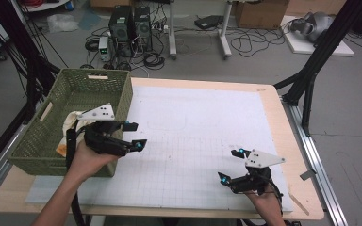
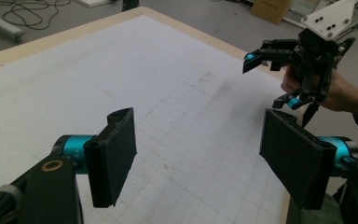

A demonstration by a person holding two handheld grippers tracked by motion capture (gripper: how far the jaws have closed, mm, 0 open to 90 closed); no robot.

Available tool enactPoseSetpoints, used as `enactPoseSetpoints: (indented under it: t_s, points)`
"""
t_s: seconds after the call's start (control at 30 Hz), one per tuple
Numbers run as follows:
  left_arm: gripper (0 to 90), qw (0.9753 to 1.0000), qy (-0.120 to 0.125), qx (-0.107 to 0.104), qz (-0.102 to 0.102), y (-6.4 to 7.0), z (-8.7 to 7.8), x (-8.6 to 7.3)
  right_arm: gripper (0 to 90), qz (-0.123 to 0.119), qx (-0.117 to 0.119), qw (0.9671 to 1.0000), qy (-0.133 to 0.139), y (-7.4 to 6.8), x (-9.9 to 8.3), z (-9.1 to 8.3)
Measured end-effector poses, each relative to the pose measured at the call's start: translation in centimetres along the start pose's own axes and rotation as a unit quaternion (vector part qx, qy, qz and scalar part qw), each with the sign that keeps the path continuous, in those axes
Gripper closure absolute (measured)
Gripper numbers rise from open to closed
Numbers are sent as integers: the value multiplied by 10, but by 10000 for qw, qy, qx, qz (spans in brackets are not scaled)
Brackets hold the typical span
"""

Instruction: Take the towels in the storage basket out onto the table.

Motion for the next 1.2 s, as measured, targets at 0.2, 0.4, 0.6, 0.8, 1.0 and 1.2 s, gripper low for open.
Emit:
enactPoseSetpoints:
  t_s: [0.2,0.4,0.6,0.8,1.0,1.2]
  points:
    - [282,10000,-19,75,34,-11,-15,4,84,-1,10,10000,-8,0,0,0]
    - [302,9997,-103,237,49,-26,-36,8,84,27,4,10000,-10,0,0,0]
    - [307,9984,-261,499,42,-44,-55,8,84,10,25,10000,0,0,0,0]
    - [330,9964,-373,757,-26,-62,-70,0,84,7,30,10000,-2,1,0,0]
    - [350,9950,-408,909,-84,-72,-77,-4,84,9,29,10000,-8,0,0,0]
    - [361,9913,-514,1185,-252,-88,-86,-18,84,-6,34,10000,11,1,0,0]
Point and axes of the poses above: each handheld gripper's, and its own axes: z roughly forward along the jaws, x roughly out of its top, y roughly to its right, the point moved 2 cm from there along z, roughly forward along the jaws, and after that the axes turned 4 degrees about -y, right-handed, at the moved point
